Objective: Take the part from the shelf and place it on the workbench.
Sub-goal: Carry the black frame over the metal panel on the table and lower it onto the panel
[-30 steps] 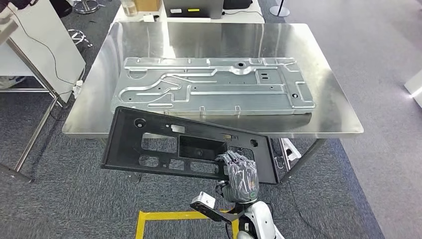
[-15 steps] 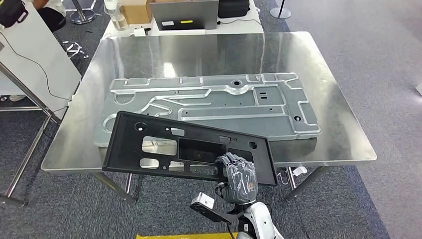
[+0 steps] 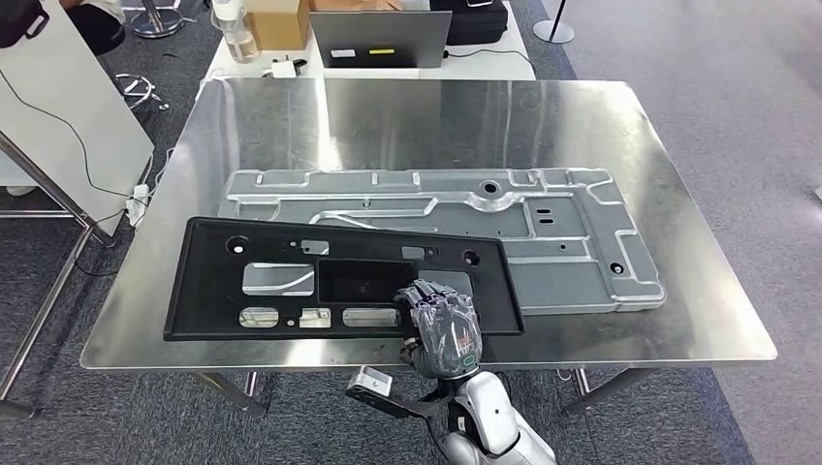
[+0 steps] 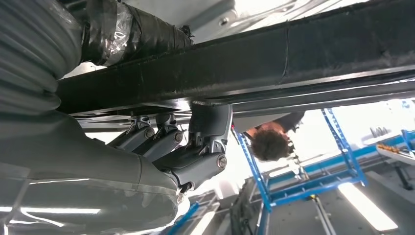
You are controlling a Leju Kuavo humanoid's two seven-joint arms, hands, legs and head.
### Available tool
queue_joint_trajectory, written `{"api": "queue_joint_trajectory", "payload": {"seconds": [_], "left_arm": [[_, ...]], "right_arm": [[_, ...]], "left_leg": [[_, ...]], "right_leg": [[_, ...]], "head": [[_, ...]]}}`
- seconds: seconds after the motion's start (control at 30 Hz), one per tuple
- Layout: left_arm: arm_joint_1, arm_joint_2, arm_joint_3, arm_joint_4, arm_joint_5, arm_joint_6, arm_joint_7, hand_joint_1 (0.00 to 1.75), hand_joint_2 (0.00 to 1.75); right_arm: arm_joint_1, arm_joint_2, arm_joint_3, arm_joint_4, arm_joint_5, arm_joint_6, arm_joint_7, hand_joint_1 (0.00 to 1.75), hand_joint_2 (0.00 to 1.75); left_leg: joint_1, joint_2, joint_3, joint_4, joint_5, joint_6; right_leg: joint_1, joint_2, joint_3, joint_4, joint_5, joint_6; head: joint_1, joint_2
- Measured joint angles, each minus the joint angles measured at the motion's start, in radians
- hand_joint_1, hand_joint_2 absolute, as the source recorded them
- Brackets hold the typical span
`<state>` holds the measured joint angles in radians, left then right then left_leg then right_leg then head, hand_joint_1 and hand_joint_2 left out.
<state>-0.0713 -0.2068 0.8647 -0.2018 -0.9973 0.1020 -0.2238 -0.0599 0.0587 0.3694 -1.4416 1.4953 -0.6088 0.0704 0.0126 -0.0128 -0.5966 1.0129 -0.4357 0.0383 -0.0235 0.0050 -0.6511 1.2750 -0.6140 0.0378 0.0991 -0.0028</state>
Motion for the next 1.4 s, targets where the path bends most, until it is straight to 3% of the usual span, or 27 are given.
{"api": "queue_joint_trajectory", "payload": {"seconds": [0.07,0.1,0.13,0.2,0.3,0.33,0.4,0.47,0.5,0.53,0.6,0.63,0.77,0.83,0.93,0.97,1.0,1.03,1.07,1.13,1.17,1.23,1.27,1.33,1.37,1.4], "left_arm": [[0.001,-0.001,0.001,0.0,-0.005,0.0,0.0,0.0,0.0],[0.0,-0.002,0.001,0.0,-0.008,-0.001,0.0,0.0,0.0],[-0.001,-0.002,0.002,0.0,-0.012,-0.002,0.0,0.0,0.0],[-0.004,-0.003,0.002,0.0,-0.021,-0.006,0.0,0.0,0.0],[-0.005,-0.003,0.002,0.0,-0.031,-0.01,0.001,0.0,0.0],[-0.005,-0.003,0.002,0.0,-0.034,-0.012,0.0,0.0,0.0],[-0.005,-0.003,0.002,0.0,-0.045,-0.018,0.0,0.0,0.0],[-0.005,-0.003,0.002,0.0,-0.055,-0.024,0.0,0.0,0.0],[-0.004,-0.003,0.002,0.0,-0.06,-0.026,0.0,0.0,0.0],[-0.004,-0.003,0.002,0.0,-0.065,-0.028,0.0,0.0,0.0],[-0.004,-0.002,0.002,0.0,-0.073,-0.03,0.001,0.0,0.0],[-0.005,-0.002,0.002,0.0,-0.077,-0.03,0.001,0.0,0.0],[-0.008,-0.002,0.0,0.0,-0.09,-0.029,0.003,0.0,0.0],[-0.007,-0.001,0.0,0.0,-0.097,-0.03,0.006,0.0,0.0],[-0.01,0.0,-0.003,0.0,-0.108,-0.033,0.008,0.0,0.0],[-0.011,0.0,-0.004,0.0,-0.111,-0.034,0.008,0.0,0.0],[-0.013,0.0,-0.006,0.0,-0.114,-0.034,0.01,0.0,0.0],[-0.013,0.0,-0.007,0.0,-0.117,-0.035,0.012,0.0,0.0],[-0.014,-0.001,-0.008,0.0,-0.119,-0.034,0.015,0.0,0.0],[-0.015,-0.003,-0.009,0.0,-0.121,-0.034,0.018,0.0,0.0],[-0.015,-0.004,-0.009,0.0,-0.122,-0.034,0.019,0.0,0.44],[-0.017,-0.006,-0.01,0.0,-0.123,-0.034,0.019,0.0,1.31],[-0.017,-0.005,-0.01,0.0,-0.124,-0.034,0.018,0.0,1.31],[-0.017,-0.005,-0.01,0.0,-0.126,-0.033,0.018,0.0,0.44],[-0.018,-0.005,-0.01,0.0,-0.126,-0.031,0.016,0.0,0.0],[-0.017,-0.005,-0.01,0.0,-0.124,-0.03,0.014,0.0,0.0]], "right_arm": [[-0.014,-0.013,0.006,-0.002,0.0,0.019,0.012,1.75,1.75],[-0.026,-0.023,0.007,-0.003,-0.005,0.038,0.021,1.75,1.75],[-0.041,-0.034,0.008,-0.004,-0.013,0.06,0.029,1.75,1.75],[-0.075,-0.063,0.007,-0.002,-0.039,0.107,0.039,1.75,1.75],[-0.12,-0.104,-0.008,0.011,-0.073,0.148,0.039,1.75,1.75],[-0.136,-0.115,-0.014,0.019,-0.079,0.16,0.039,1.75,1.75],[-0.171,-0.136,-0.028,0.057,-0.092,0.19,0.044,1.75,1.75],[-0.202,-0.156,-0.049,0.12,-0.113,0.217,0.043,1.75,1.75],[-0.217,-0.166,-0.062,0.158,-0.122,0.224,0.039,1.75,1.75],[-0.234,-0.175,-0.076,0.198,-0.131,0.228,0.031,1.75,1.75],[-0.271,-0.191,-0.103,0.277,-0.146,0.229,0.014,1.75,1.75],[-0.291,-0.198,-0.114,0.314,-0.151,0.228,0.007,1.75,1.75],[-0.359,-0.23,-0.156,0.442,-0.165,0.223,-0.014,1.75,1.75],[-0.385,-0.245,-0.172,0.491,-0.169,0.224,-0.021,1.75,1.75],[-0.415,-0.259,-0.185,0.56,-0.168,0.228,-0.022,0.44,1.75],[-0.424,-0.262,-0.187,0.583,-0.167,0.226,-0.024,0.0,1.75],[-0.434,-0.263,-0.189,0.607,-0.167,0.222,-0.028,0.0,1.75],[-0.444,-0.263,-0.192,0.628,-0.167,0.216,-0.033,0.0,1.75],[-0.454,-0.263,-0.196,0.647,-0.168,0.211,-0.036,0.0,1.75],[-0.474,-0.264,-0.202,0.672,-0.168,0.206,-0.039,0.0,1.75],[-0.482,-0.264,-0.204,0.68,-0.168,0.204,-0.039,0.0,1.75],[-0.493,-0.264,-0.205,0.694,-0.168,0.203,-0.039,0.0,1.75],[-0.497,-0.263,-0.206,0.699,-0.168,0.203,-0.039,0.0,1.75],[-0.504,-0.262,-0.206,0.709,-0.168,0.202,-0.039,0.0,1.75],[-0.506,-0.261,-0.206,0.714,-0.167,0.201,-0.039,0.0,1.75],[-0.507,-0.26,-0.207,0.72,-0.167,0.198,-0.04,0.0,1.75]], "left_leg": [[0.002,-0.002,0.022,0.005,-0.02,-0.007],[0.001,-0.003,0.029,0.009,-0.029,-0.012],[0.0,-0.003,0.031,0.013,-0.035,-0.018],[-0.002,-0.004,0.03,0.014,-0.038,-0.028],[0.0,-0.001,0.021,0.035,-0.056,-0.043],[0.001,0.001,0.005,0.073,-0.077,-0.046],[0.003,0.004,-0.062,0.202,-0.129,-0.05],[0.003,0.005,-0.121,0.298,-0.144,-0.051],[0.003,0.005,-0.126,0.291,-0.122,-0.05],[0.003,0.005,-0.111,0.244,-0.083,-0.046],[0.0,0.005,-0.056,0.108,-0.013,-0.036],[-0.002,0.005,-0.035,0.059,0.002,-0.031],[-0.005,0.002,-0.019,0.021,0.002,-0.014],[-0.001,0.002,-0.014,0.012,0.005,-0.003],[-0.003,0.004,-0.013,0.01,0.005,0.007],[-0.003,0.004,-0.012,0.01,0.004,0.008],[-0.004,0.004,-0.01,0.01,0.003,0.008],[-0.004,0.003,-0.006,0.01,0.001,0.008],[-0.004,0.003,-0.003,0.01,0.0,0.007],[-0.006,0.003,0.001,0.011,-0.003,0.002],[-0.007,0.002,0.002,0.011,-0.004,-0.002],[-0.007,0.002,0.002,0.01,-0.003,-0.013],[-0.005,0.002,0.003,0.011,-0.005,-0.018],[-0.005,0.004,-0.009,0.044,-0.03,-0.029],[-0.003,0.005,-0.029,0.09,-0.058,-0.034],[-0.002,0.005,-0.057,0.153,-0.091,-0.04]], "right_leg": [[-0.003,-0.001,0.019,-0.111,0.105,0.002],[-0.002,-0.001,0.033,-0.166,0.14,-0.001],[0.001,0.0,0.045,-0.203,0.153,-0.006],[0.008,0.001,0.051,-0.225,0.146,-0.02],[0.004,0.0,0.06,-0.238,0.144,-0.041],[0.002,-0.001,0.064,-0.242,0.145,-0.047],[0.004,-0.003,0.069,-0.244,0.142,-0.056],[0.008,-0.006,0.074,-0.243,0.138,-0.058],[0.009,-0.006,0.077,-0.243,0.135,-0.058],[0.009,-0.006,0.081,-0.243,0.132,-0.056],[0.012,-0.005,0.087,-0.241,0.126,-0.05],[0.013,-0.005,0.087,-0.24,0.124,-0.045],[0.014,-0.008,0.087,-0.241,0.12,-0.022],[0.011,-0.008,0.068,-0.197,0.091,-0.011],[0.009,-0.007,-0.025,-0.019,0.014,0.0],[0.009,-0.007,-0.048,0.021,0.009,0.001],[0.009,-0.007,-0.054,0.024,0.025,0.001],[0.01,-0.007,-0.039,-0.013,0.057,0.0],[0.01,-0.007,-0.009,-0.08,0.098,-0.005],[0.016,-0.007,0.049,-0.206,0.147,-0.017],[0.02,-0.007,0.063,-0.24,0.154,-0.023],[0.024,-0.007,0.067,-0.255,0.153,-0.031],[0.022,-0.008,0.071,-0.259,0.156,-0.036],[0.014,-0.011,0.081,-0.272,0.164,-0.046],[0.011,-0.013,0.085,-0.276,0.166,-0.05],[0.011,-0.015,0.086,-0.278,0.166,-0.052]], "head": [[0.0,0.0],[0.0,0.0],[0.0,0.0],[0.0,0.0],[0.0,0.0],[0.0,0.0],[-0.001,0.0],[-0.001,0.0],[-0.001,0.0],[-0.001,0.0],[-0.001,0.0],[-0.001,0.0],[0.0,0.0],[0.0,0.0],[0.0,0.0],[0.0,0.0],[0.0,0.0],[0.0,0.0],[0.0,0.0],[0.0,0.0],[0.0,0.0],[0.0,0.0],[0.0,0.0],[-0.001,0.0],[-0.001,0.0],[-0.001,0.0]]}}
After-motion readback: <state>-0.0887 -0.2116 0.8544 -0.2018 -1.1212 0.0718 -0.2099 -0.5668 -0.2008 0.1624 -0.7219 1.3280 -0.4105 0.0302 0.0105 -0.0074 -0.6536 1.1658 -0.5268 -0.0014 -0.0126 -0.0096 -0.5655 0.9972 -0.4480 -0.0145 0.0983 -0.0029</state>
